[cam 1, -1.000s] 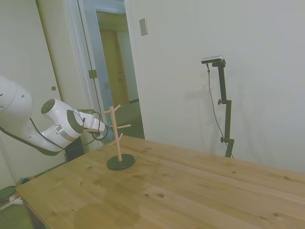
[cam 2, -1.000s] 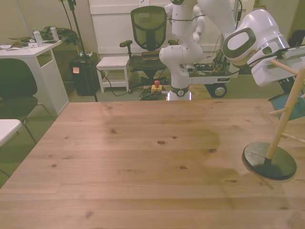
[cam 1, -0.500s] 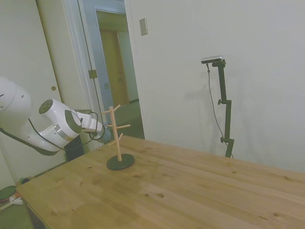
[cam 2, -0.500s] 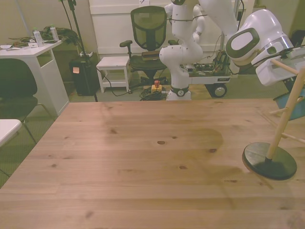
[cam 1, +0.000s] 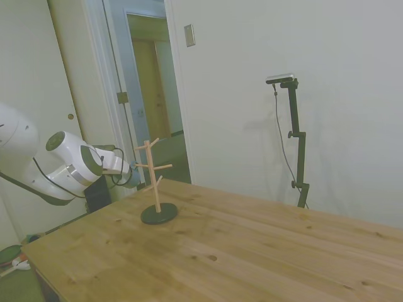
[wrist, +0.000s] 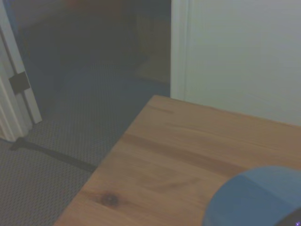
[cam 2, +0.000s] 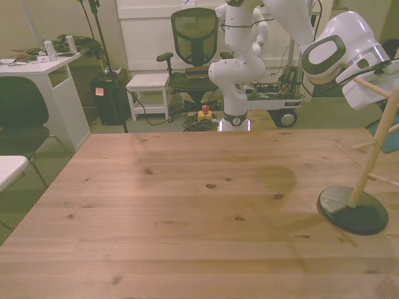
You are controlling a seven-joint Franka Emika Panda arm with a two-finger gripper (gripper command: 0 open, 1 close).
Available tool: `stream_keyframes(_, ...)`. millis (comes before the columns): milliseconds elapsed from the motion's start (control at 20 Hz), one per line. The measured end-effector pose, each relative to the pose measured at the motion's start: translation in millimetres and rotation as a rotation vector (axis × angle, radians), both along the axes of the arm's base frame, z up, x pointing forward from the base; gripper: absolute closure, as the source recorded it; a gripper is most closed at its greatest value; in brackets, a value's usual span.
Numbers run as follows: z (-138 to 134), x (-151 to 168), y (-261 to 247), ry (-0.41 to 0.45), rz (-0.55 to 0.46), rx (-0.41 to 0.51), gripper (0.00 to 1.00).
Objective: Unload the mug
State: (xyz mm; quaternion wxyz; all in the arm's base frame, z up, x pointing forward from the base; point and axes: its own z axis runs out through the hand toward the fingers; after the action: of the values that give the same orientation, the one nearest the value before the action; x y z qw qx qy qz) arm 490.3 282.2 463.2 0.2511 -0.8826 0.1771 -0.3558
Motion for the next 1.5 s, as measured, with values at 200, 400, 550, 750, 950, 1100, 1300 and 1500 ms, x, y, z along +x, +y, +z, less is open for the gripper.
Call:
stream_keyframes(200, 1, -4, 6, -0.002, 0.011, -0.001, 1.00)
stream_keyframes(400, -5, -10, 17, 0.013, 0.032, -0.008, 1.00)
stream_keyframes(550, -20, -22, 31, 0.052, 0.055, -0.034, 1.00)
stream_keyframes(750, -63, -55, 62, 0.221, 0.107, -0.086, 1.00)
stream_keyframes(950, -31, -47, 54, 0.287, 0.070, -0.072, 1.00)
stream_keyframes(1100, 29, -32, 8, 0.355, 0.008, -0.064, 1.00)
stream_keyframes(1300, 73, -26, -70, 0.491, -0.043, -0.125, 1.00)
stream_keyframes(1500, 100, -29, -88, 0.581, -0.053, -0.149, 1.00)
